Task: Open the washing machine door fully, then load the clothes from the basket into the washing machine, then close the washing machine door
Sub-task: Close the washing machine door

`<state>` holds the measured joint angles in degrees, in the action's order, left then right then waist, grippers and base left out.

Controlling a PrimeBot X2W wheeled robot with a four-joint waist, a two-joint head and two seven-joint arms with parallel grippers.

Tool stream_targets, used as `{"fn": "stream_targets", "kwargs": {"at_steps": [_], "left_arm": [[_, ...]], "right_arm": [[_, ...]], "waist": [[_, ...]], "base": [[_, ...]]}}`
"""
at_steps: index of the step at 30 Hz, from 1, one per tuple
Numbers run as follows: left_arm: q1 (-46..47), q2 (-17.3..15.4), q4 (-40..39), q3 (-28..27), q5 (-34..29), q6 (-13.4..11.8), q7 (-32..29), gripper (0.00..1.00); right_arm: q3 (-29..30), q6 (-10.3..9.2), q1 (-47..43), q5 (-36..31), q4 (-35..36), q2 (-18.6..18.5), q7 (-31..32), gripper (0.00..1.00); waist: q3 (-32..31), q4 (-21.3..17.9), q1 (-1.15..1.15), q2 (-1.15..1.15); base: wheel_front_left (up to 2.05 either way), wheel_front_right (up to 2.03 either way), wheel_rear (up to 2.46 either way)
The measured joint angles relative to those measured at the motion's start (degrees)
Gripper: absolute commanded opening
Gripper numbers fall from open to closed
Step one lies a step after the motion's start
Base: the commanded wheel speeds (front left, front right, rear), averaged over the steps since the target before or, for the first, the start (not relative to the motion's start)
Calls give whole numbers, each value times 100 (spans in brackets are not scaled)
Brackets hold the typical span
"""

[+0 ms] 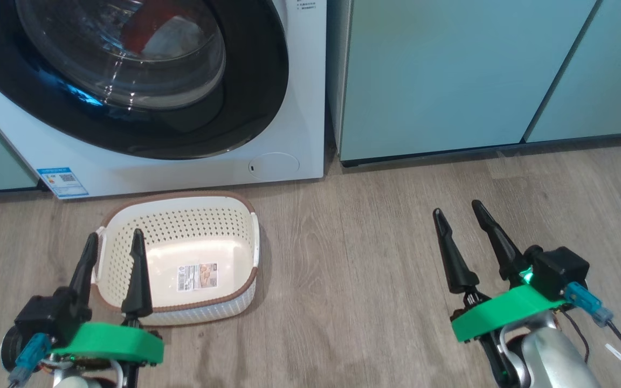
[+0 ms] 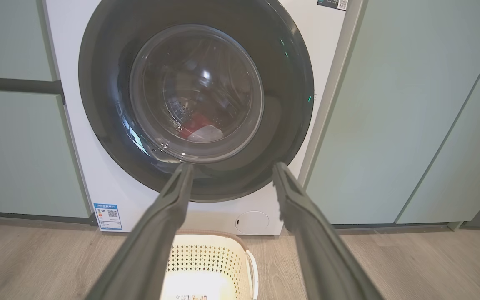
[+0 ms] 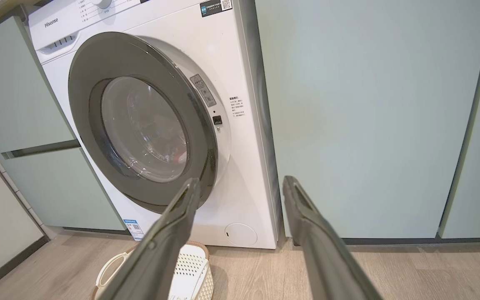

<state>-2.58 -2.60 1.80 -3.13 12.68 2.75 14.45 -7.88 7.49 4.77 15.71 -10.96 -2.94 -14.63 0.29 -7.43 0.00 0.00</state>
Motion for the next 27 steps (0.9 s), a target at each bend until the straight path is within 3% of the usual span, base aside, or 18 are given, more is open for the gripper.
{"fn": "stream_targets", "kwargs": {"at_steps": [27], "left_arm": [[-2,0,11,185,-76,-101,0,100]], "right_arm": [[345,0,-12,188,35,0,0,100]], "waist": [[42,51,0,0]], "base": [[0,0,0]]}}
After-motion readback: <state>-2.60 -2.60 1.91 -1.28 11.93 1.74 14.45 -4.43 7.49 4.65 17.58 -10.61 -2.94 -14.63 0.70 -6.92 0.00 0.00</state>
